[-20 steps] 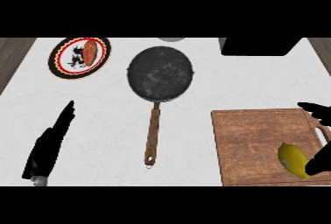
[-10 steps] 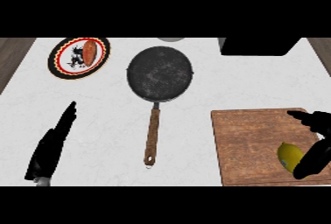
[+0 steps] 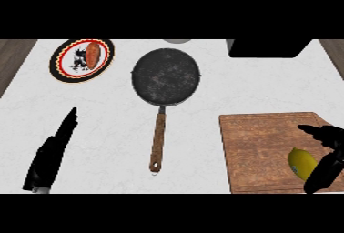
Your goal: Pick the lemon from the cutting board and place it in the pan
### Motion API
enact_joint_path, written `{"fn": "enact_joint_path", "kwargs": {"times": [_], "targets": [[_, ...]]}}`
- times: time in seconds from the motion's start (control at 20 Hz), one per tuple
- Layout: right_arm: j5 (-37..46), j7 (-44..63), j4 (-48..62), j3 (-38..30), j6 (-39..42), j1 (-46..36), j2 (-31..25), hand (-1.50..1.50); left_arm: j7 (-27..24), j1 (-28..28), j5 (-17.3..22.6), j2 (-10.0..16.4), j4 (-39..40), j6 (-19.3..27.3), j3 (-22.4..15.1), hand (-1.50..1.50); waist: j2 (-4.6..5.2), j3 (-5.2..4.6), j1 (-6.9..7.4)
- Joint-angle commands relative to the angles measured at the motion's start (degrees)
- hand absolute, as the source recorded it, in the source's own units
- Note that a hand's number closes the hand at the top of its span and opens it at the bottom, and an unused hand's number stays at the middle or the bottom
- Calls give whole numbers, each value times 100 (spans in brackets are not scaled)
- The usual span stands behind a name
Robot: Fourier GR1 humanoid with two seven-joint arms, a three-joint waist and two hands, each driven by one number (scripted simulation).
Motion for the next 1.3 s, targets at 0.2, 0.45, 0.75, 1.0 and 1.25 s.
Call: {"fn": "enact_joint_path", "kwargs": {"times": [0.2, 0.45, 0.75, 1.0, 1.25], "targets": [[393, 759, 305, 81, 233, -345, 625, -150, 406, -152, -57, -37, -224, -281, 209, 0, 0, 0, 17], [714, 598, 63, -30, 245, 85, 701, -150, 88, -131, -167, -228, 69, -384, 378, 0, -3, -1, -22], [1146, 177, 725, -301, 379, -113, 1125, -150, -97, 105, -378, -452, 61, -430, 454, 0, -1, 0, -5], [1462, 12, 992, -339, -68, -276, 1832, 150, 4, 77, -525, -499, -83, -451, 503, 0, 3, 1, 18], [1391, -335, 959, -638, 76, 65, 1763, 150, 241, 416, -622, -519, -688, -519, 438, 0, -3, 2, 25]]}}
